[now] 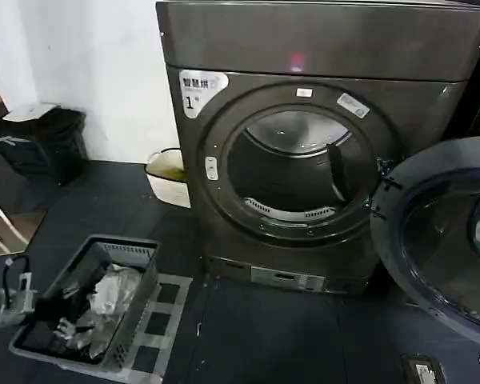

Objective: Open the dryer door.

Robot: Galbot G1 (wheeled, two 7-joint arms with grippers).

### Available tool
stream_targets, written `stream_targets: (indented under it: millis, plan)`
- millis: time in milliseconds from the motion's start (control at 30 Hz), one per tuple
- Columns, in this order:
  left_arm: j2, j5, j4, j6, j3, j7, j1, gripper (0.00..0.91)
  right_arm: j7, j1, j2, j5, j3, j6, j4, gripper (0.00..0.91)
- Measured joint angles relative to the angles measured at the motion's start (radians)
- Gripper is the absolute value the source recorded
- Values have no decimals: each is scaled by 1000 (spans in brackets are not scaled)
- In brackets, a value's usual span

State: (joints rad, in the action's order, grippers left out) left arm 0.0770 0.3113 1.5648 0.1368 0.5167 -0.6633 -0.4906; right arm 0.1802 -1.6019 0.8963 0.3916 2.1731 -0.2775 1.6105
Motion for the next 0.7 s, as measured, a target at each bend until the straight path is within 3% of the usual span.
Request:
stream_targets:
  millis: [367,700]
  plan:
    - [-3,-120,-60,-35,6,-2,-2,907,3,-3,5,3,0,13,0,907]
    - [3,-112,-75,-52,5,8,3,907,6,-2,10,3,-3,14,8,907]
